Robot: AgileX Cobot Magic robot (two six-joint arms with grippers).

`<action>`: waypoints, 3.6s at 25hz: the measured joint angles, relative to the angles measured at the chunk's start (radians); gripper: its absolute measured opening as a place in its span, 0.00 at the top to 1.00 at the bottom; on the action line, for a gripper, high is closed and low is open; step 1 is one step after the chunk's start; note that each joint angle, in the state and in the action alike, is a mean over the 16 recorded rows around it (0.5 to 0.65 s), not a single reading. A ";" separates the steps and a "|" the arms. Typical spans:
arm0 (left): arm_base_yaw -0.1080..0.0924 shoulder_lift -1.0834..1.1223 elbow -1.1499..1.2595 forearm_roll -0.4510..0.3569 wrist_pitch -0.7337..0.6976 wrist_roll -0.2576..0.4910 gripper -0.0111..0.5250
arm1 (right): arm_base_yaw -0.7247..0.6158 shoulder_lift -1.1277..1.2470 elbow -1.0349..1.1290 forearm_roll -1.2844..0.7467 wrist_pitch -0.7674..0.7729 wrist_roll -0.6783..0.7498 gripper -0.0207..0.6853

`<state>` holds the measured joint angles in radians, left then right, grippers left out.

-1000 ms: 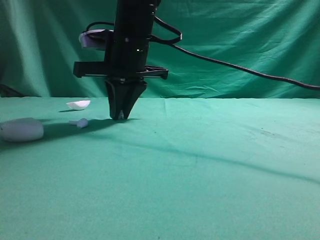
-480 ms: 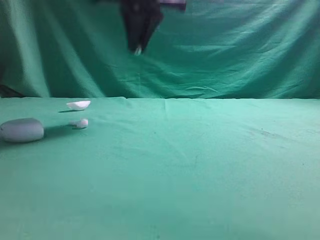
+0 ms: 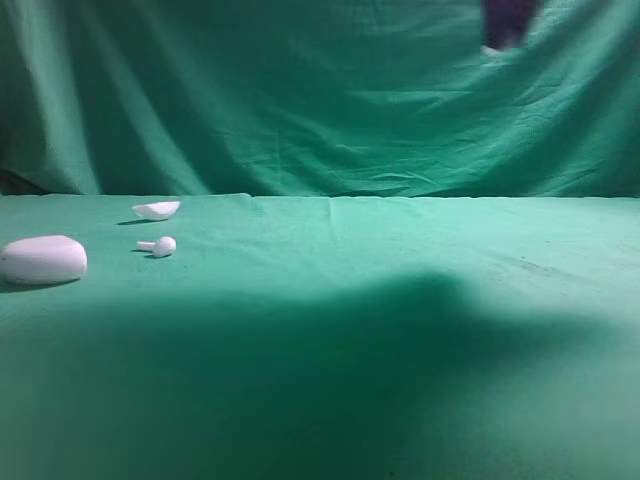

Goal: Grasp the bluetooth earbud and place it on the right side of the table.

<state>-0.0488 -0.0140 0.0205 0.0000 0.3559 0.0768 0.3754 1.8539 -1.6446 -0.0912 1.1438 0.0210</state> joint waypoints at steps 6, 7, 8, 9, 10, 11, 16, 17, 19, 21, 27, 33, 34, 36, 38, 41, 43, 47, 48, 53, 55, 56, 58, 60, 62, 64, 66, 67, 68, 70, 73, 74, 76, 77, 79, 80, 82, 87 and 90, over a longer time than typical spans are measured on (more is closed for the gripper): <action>0.000 0.000 0.000 0.000 0.000 0.000 0.98 | -0.076 -0.084 0.335 -0.002 -0.163 0.013 0.84; 0.000 0.000 0.000 0.000 0.000 0.000 0.98 | -0.082 -0.087 0.375 -0.002 -0.192 0.016 0.84; 0.000 0.000 0.000 0.000 0.000 0.000 0.98 | -0.087 -0.088 0.410 -0.002 -0.221 0.019 0.84; 0.000 0.000 0.000 0.000 0.000 0.000 0.98 | -0.090 -0.085 0.439 -0.002 -0.248 0.021 0.84; 0.000 0.000 0.000 0.000 0.000 0.000 0.98 | -0.093 -0.082 0.463 -0.003 -0.274 0.024 0.84; 0.000 0.000 0.000 0.000 0.000 0.000 0.98 | -0.094 -0.076 0.483 -0.004 -0.298 0.026 0.84; 0.000 0.000 0.000 0.000 0.000 0.000 0.98 | -0.096 -0.042 0.529 -0.012 -0.384 0.040 0.84; 0.000 0.000 0.000 0.000 0.000 0.000 0.98 | -0.096 -0.035 0.531 -0.014 -0.393 0.043 0.84; 0.000 0.000 0.000 0.000 0.000 0.000 0.98 | -0.096 -0.023 0.532 -0.017 -0.406 0.049 0.84; 0.000 0.000 0.000 0.000 0.000 0.000 0.98 | -0.096 -0.014 0.532 -0.022 -0.414 0.053 0.82; 0.000 0.000 0.000 0.000 0.000 0.000 0.98 | -0.097 0.000 0.532 -0.036 -0.422 0.058 0.64; 0.000 0.000 0.000 0.000 0.000 0.000 0.98 | -0.097 -0.018 0.531 -0.040 -0.406 0.059 0.43; 0.000 0.000 0.000 0.000 0.000 0.000 0.98 | -0.097 -0.028 0.530 -0.040 -0.400 0.059 0.40; 0.000 0.000 0.000 0.000 0.000 0.000 0.98 | -0.097 -0.057 0.528 -0.037 -0.386 0.059 0.35; 0.000 0.000 0.000 0.000 0.000 0.000 0.98 | -0.097 -0.097 0.526 -0.030 -0.368 0.059 0.34; 0.000 0.000 0.000 0.000 0.000 0.000 0.98 | -0.097 -0.180 0.524 -0.012 -0.335 0.060 0.42; 0.000 0.000 0.000 0.000 0.000 0.000 0.98 | -0.097 -0.252 0.526 0.003 -0.313 0.060 0.50; 0.000 0.000 0.000 0.000 0.000 0.000 0.98 | -0.097 -0.424 0.548 0.035 -0.274 0.060 0.67; 0.000 0.000 0.000 0.000 0.000 0.000 0.98 | -0.097 -0.470 0.558 0.043 -0.267 0.060 0.71; 0.000 0.000 0.000 0.000 0.000 0.000 0.98 | -0.097 -0.712 0.644 0.075 -0.266 0.059 0.91; 0.000 0.000 0.000 0.000 0.000 0.000 0.98 | -0.097 -0.808 0.693 0.085 -0.283 0.058 0.95; 0.000 0.000 0.000 0.000 0.000 0.000 0.98 | -0.097 -0.856 0.719 0.089 -0.293 0.058 0.96; 0.000 0.000 0.000 0.000 0.000 0.000 0.98 | -0.097 -0.949 0.772 0.098 -0.314 0.058 0.97; 0.000 0.000 0.000 0.000 0.000 0.000 0.98 | -0.097 -1.040 0.822 0.111 -0.332 0.058 0.97; 0.000 0.000 0.000 0.000 0.000 0.000 0.98 | -0.097 -1.127 0.866 0.128 -0.344 0.058 0.97; 0.000 0.000 0.000 0.000 0.000 0.000 0.98 | -0.097 -1.207 0.903 0.148 -0.349 0.058 0.97; 0.000 0.000 0.000 0.000 0.000 0.000 0.98 | -0.097 -1.278 0.931 0.167 -0.349 0.056 0.97; 0.000 0.000 0.000 0.000 0.000 0.000 0.98 | -0.097 -1.310 0.941 0.176 -0.346 0.052 0.97; 0.000 0.000 0.000 0.000 0.000 0.000 0.98 | -0.097 -1.339 0.950 0.185 -0.342 0.046 0.97; 0.000 0.000 0.000 0.000 0.000 0.000 0.98 | -0.097 -1.387 0.962 0.199 -0.333 0.027 0.97; 0.000 0.000 0.000 0.000 0.000 0.000 0.98 | -0.098 -1.442 0.972 0.208 -0.323 -0.013 0.97; 0.000 0.000 0.000 0.000 0.000 0.000 0.98 | -0.100 -1.458 0.977 0.209 -0.324 -0.027 0.97; 0.000 0.000 0.000 0.000 0.000 0.000 0.98 | -0.108 -1.490 0.992 0.205 -0.334 -0.057 0.97; 0.000 0.000 0.000 0.000 0.000 0.000 0.98 | -0.114 -1.506 1.004 0.200 -0.345 -0.072 0.97; 0.000 0.000 0.000 0.000 0.000 0.000 0.98 | -0.128 -1.541 1.036 0.188 -0.379 -0.102 0.97; 0.000 0.000 0.000 0.000 0.000 0.000 0.98 | -0.137 -1.560 1.058 0.181 -0.403 -0.116 0.97; 0.000 0.000 0.000 0.000 0.000 0.000 0.98 | -0.156 -1.603 1.111 0.170 -0.462 -0.143 0.97; 0.000 0.000 0.000 0.000 0.000 0.000 0.98 | -0.208 -1.720 1.301 0.154 -0.642 -0.170 0.97; 0.000 0.000 0.000 0.000 0.000 0.000 0.98 | -0.236 -1.784 1.424 0.156 -0.739 -0.164 0.97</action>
<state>-0.0488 -0.0140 0.0205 -0.0001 0.3559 0.0768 0.1392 0.0695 -0.2206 0.0646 0.4047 -0.1426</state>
